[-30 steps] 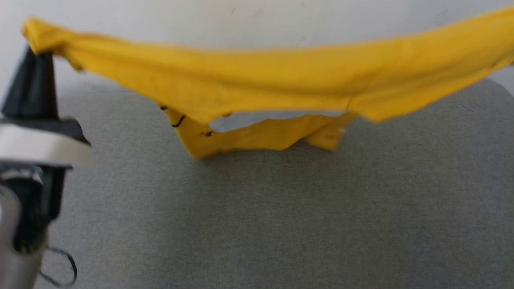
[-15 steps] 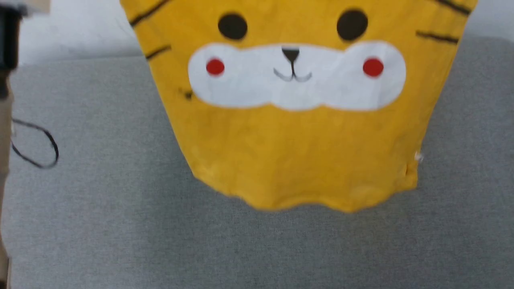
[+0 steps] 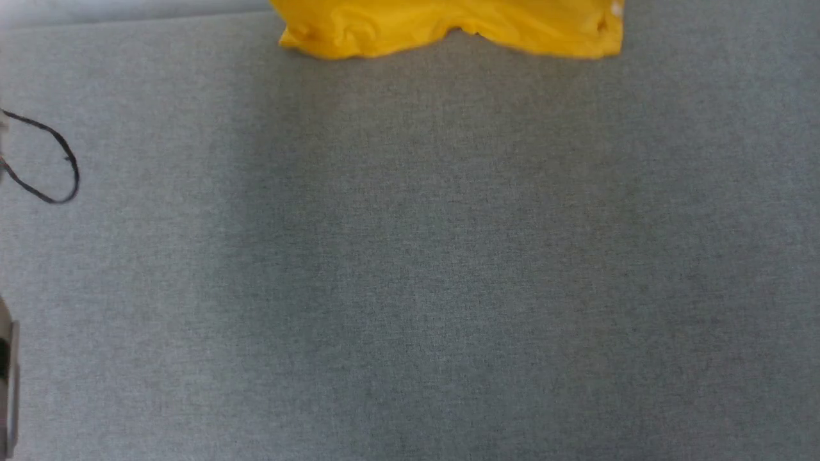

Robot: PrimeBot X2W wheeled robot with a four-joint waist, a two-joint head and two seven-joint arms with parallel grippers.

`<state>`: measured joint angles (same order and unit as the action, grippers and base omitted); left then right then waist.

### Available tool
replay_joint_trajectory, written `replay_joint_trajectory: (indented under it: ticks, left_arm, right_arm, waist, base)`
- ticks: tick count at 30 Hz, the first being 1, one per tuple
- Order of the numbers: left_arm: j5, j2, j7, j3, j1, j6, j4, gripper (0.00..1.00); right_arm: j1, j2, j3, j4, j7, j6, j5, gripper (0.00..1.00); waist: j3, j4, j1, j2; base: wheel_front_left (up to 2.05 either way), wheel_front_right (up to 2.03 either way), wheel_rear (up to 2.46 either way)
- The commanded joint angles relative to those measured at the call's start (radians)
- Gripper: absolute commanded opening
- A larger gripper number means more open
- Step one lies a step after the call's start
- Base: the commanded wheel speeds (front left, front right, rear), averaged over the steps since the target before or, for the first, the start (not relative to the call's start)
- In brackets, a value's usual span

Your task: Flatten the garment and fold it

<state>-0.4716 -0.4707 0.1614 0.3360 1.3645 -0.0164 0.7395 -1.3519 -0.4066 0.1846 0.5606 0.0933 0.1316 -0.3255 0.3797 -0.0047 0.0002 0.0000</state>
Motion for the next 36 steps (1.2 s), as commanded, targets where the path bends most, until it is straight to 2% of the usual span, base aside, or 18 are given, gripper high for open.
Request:
replay_joint_trajectory:
  ticks: [1, 8, 14, 18, 23, 25, 28, 32, 36]
  left_arm:
    - [0.005, 0.007, 0.008, 0.005, 0.007, 0.008, 0.027, 0.00]
    - [-0.017, 0.061, 0.032, 0.030, -0.044, 0.058, 0.225, 0.00]
    - [-0.081, 0.105, 0.058, 0.006, -0.184, 0.086, 0.319, 0.00]
    - [-0.128, 0.120, 0.083, -0.026, -0.328, 0.098, 0.333, 0.00]
    - [-0.150, 0.104, 0.098, -0.064, -0.534, 0.088, 0.241, 0.00]
    - [-0.151, 0.093, 0.099, -0.074, -0.628, 0.072, 0.166, 0.00]
    - [-0.144, 0.067, 0.098, -0.077, -0.782, 0.026, 0.019, 0.00]
    - [-0.148, 0.016, 0.030, -0.093, -1.020, -0.080, -0.254, 0.00]
    - [-0.164, -0.030, -0.086, -0.121, -1.272, -0.217, -0.571, 0.00]
  right_arm:
    - [-0.005, 0.016, 0.014, 0.025, 0.010, -0.001, -0.008, 0.00]
    - [0.037, 0.085, 0.118, 0.207, 0.070, -0.001, -0.055, 0.00]
    - [0.169, 0.101, 0.204, 0.292, 0.093, -0.001, -0.125, 0.00]
    - [0.307, 0.085, 0.238, 0.282, 0.092, -0.001, -0.193, 0.00]
    - [0.509, 0.014, 0.232, 0.169, 0.087, -0.001, -0.259, 0.00]
    - [0.602, -0.021, 0.210, 0.096, 0.071, -0.001, -0.269, 0.00]
    - [0.755, -0.062, 0.142, -0.031, 0.025, -0.001, -0.264, 0.00]
    - [0.990, -0.064, 0.005, -0.241, -0.080, -0.001, -0.217, 0.00]
    - [1.235, 0.005, -0.162, -0.468, -0.231, -0.001, -0.144, 0.00]
  waist:
    - [0.022, -0.004, -0.0002, 0.0000]
    - [0.048, -0.011, -0.0002, 0.0000]
    - [0.019, -0.006, -0.0002, 0.0000]
    - [-0.030, 0.002, -0.0002, 0.0000]
    - [-0.109, 0.013, -0.0002, 0.0000]
    - [-0.142, 0.016, -0.0002, 0.0000]
    - [-0.186, 0.020, -0.0002, 0.0000]
    - [-0.223, 0.019, -0.0002, 0.0000]
    - [-0.246, 0.019, -0.0002, 0.0000]
  base:
    - [0.00, 0.00, 0.00]
    - [0.00, 0.00, 0.00]
    - [0.00, 0.00, 0.00]
    - [0.00, 0.00, 0.00]
    - [0.00, 0.00, 0.00]
    - [0.00, 0.00, 0.00]
    - [0.00, 0.00, 0.00]
    - [0.00, 0.00, 0.00]
    - [0.00, 0.00, 0.00]
